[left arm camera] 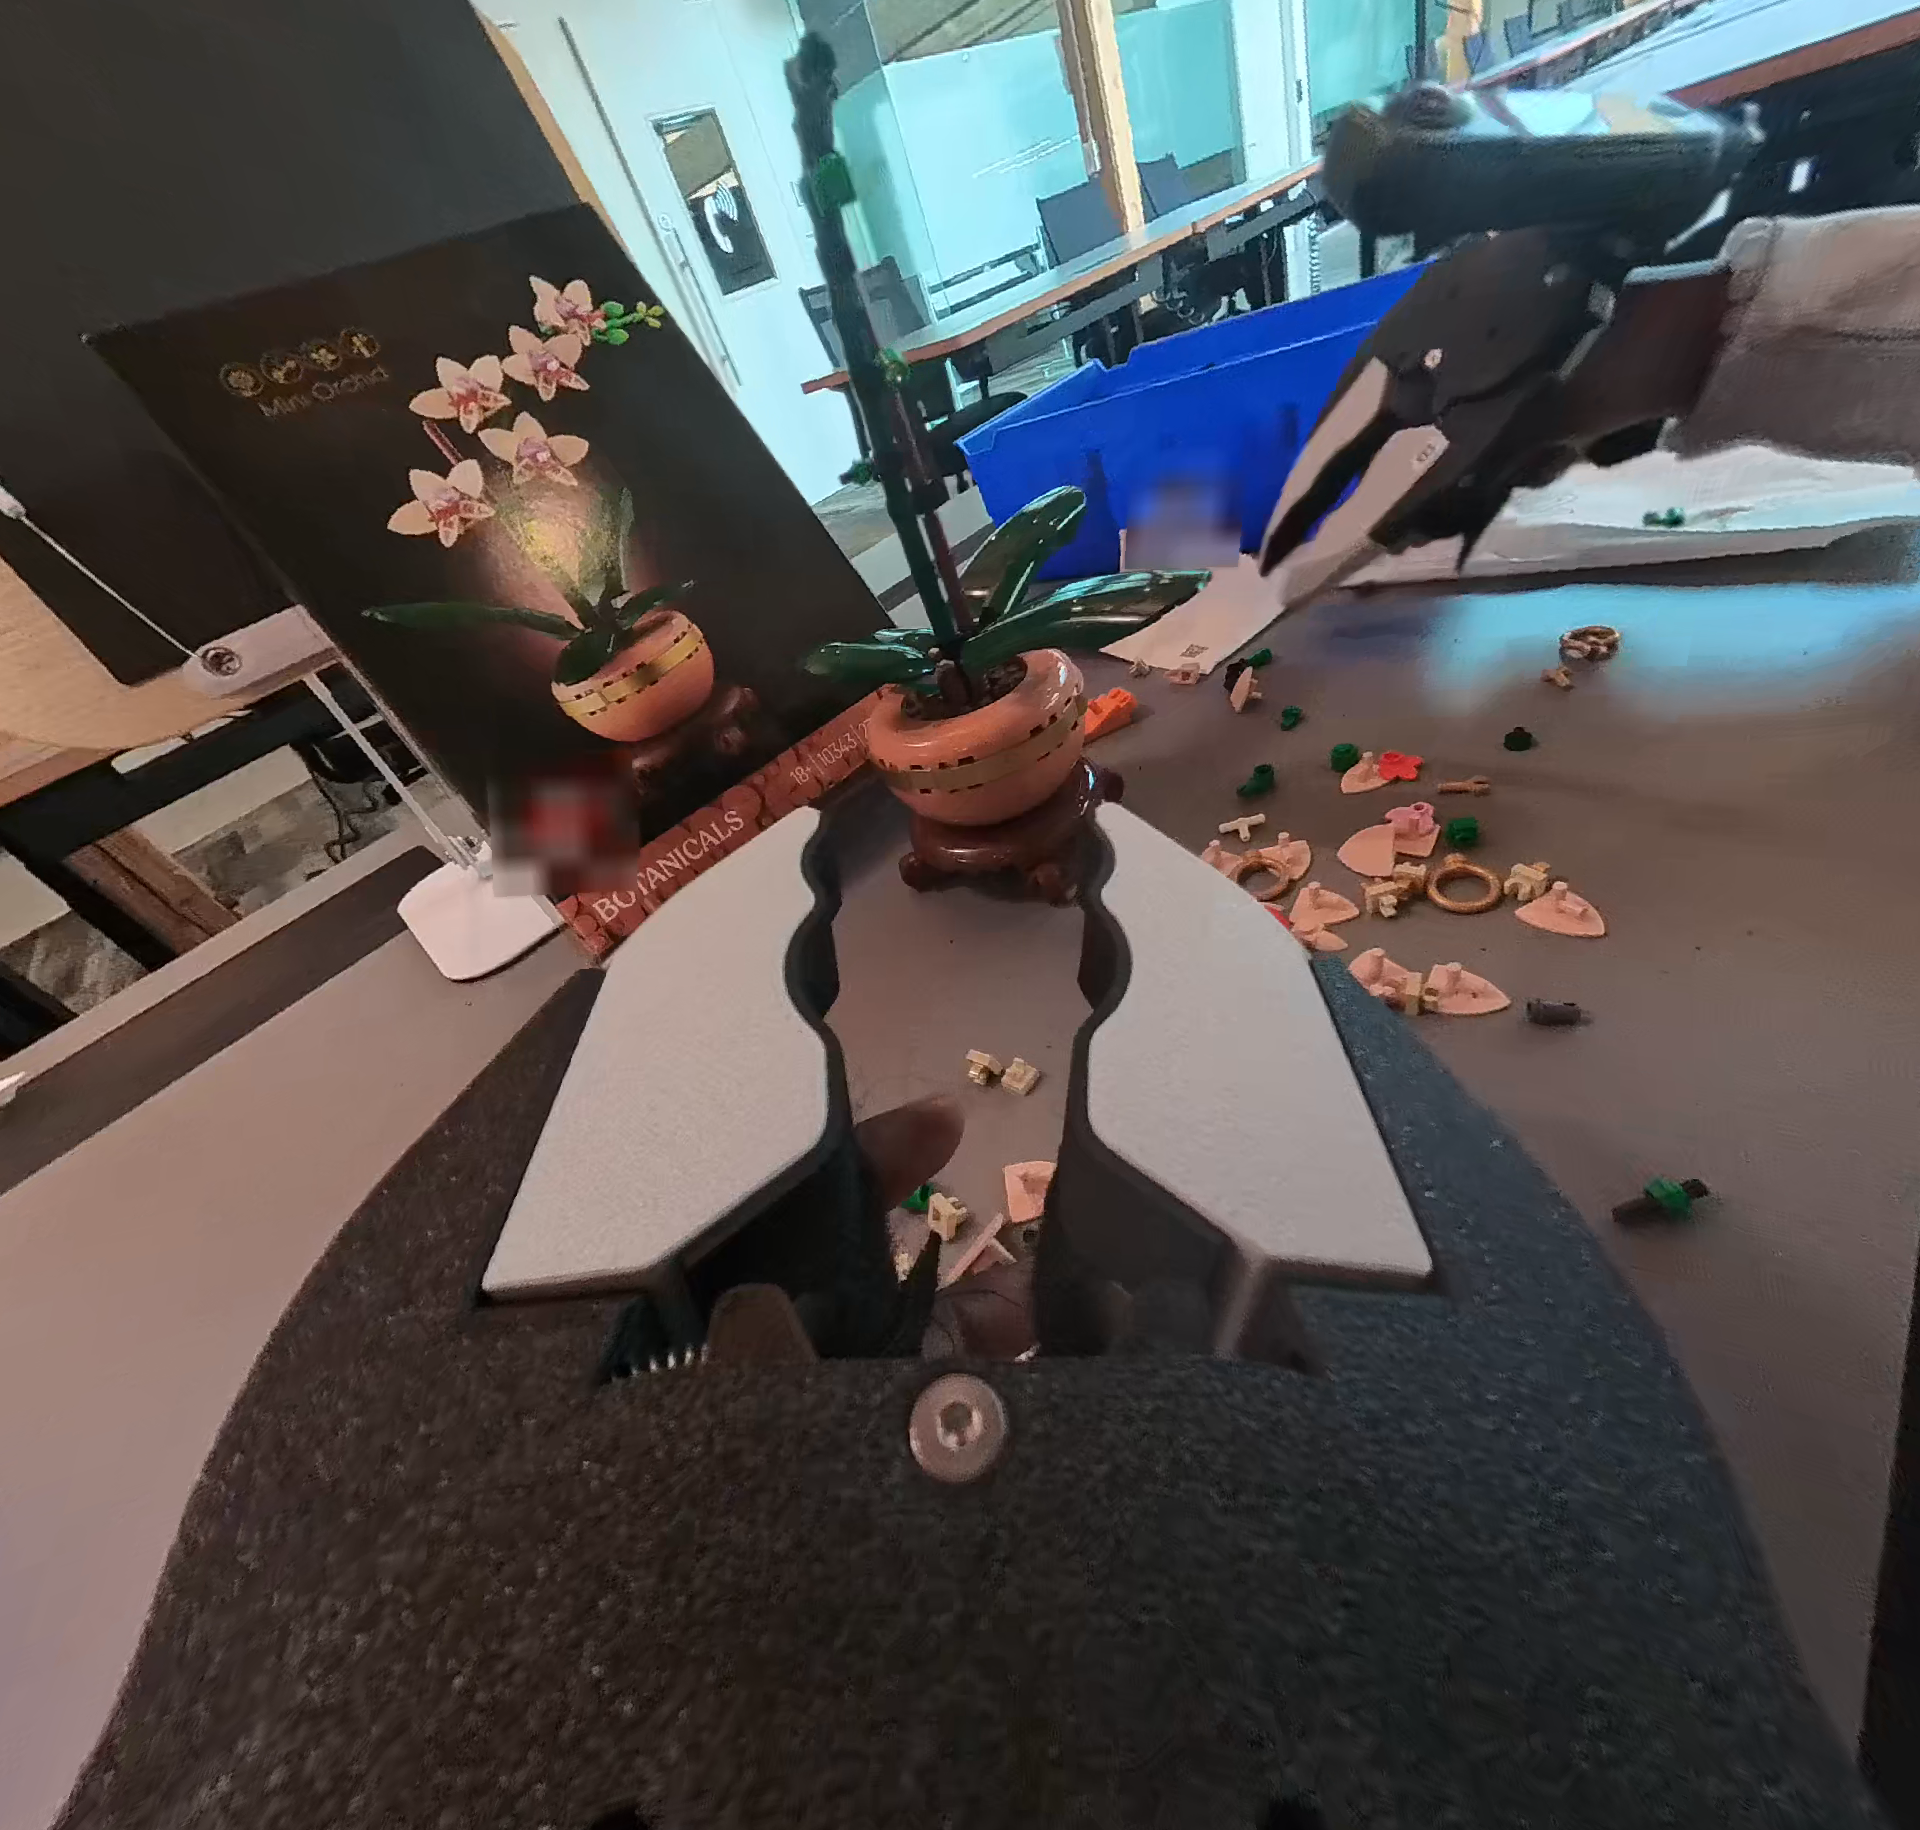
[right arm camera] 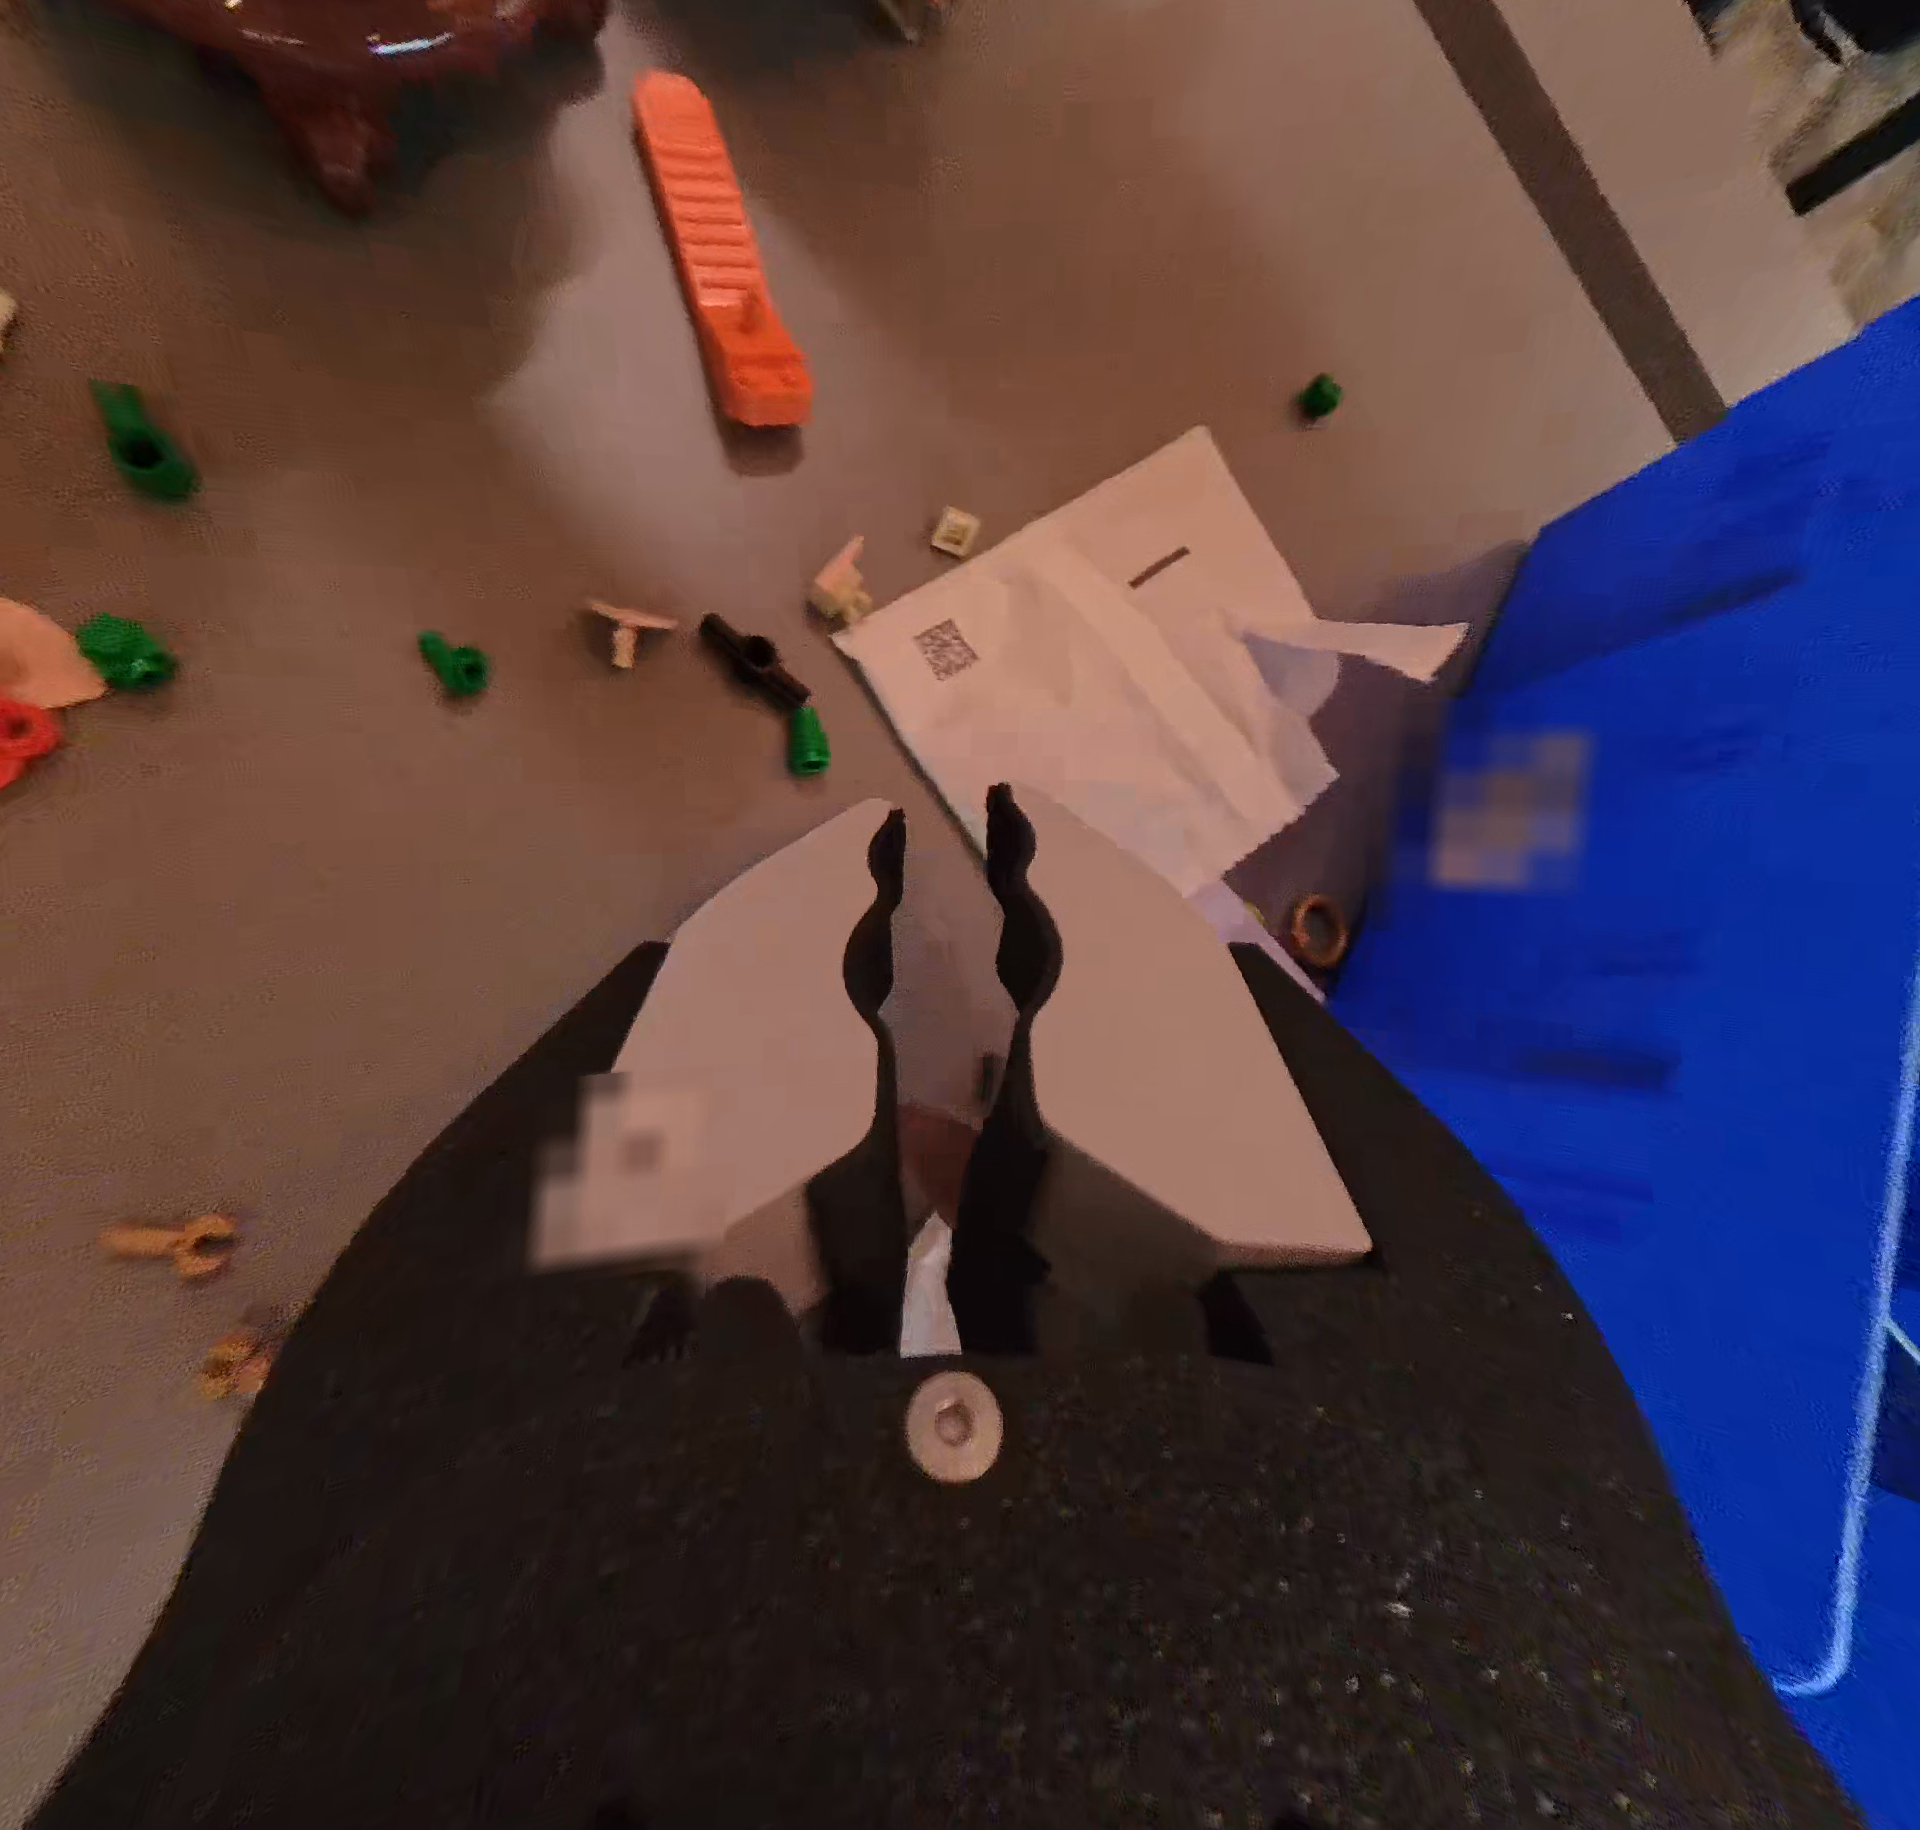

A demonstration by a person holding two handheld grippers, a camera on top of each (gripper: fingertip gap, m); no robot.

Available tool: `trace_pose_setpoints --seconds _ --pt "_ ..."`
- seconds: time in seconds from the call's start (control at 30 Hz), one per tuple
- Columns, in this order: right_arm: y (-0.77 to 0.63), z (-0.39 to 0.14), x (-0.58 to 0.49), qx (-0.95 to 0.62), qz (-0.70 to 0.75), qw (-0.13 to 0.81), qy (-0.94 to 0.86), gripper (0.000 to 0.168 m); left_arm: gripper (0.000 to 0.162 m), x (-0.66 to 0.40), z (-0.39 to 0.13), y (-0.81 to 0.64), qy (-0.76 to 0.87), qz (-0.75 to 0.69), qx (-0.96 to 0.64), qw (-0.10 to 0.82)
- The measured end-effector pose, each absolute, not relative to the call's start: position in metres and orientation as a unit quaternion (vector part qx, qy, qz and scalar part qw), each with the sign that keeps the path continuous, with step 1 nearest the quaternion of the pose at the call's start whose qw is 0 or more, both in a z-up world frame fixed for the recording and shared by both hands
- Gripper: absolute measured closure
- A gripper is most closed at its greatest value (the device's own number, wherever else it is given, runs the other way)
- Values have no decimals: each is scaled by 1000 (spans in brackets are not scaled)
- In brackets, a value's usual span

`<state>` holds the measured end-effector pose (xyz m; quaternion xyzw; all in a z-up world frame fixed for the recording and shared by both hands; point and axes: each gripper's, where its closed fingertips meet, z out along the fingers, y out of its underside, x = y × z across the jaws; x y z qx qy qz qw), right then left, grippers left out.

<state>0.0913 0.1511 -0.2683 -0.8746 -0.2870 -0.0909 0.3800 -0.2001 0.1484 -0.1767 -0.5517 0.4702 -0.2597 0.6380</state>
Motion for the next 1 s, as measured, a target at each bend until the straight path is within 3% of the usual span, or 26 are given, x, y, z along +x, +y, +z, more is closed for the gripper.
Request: trace_pose_setpoints --seconds 0.07,0.17,0.3,0.5,0.67,0.9,0.97,1.0 --pt "161 -260 100 -878 -78 398 -255 148 118 -200 -177 146 477 -256 -549 637" --pt "158 -276 107 -915 -47 341 -209 154 118 -202 -180 145 480 -252 -553 633" --pt "169 -287 122 -902 -137 359 -199 163 118 -203 -185 148 484 -240 -560 629" --pt "192 -272 137 -894 -175 376 -170 155 118 -197 -187 148 495 -241 -556 622" --pt "174 -265 64 -895 20 393 -213 147 117 -198 -188 151 483 -252 -562 622" --pt "182 -289 57 -915 75 356 -175 144 117 -196 -188 151 490 -257 -557 620" --pt "184 -289 50 -909 97 362 -180 160 116 -196 -189 149 487 -268 -559 615" --pt "184 -289 49 -910 100 360 -182 160 115 -196 -189 148 483 -277 -561 612"
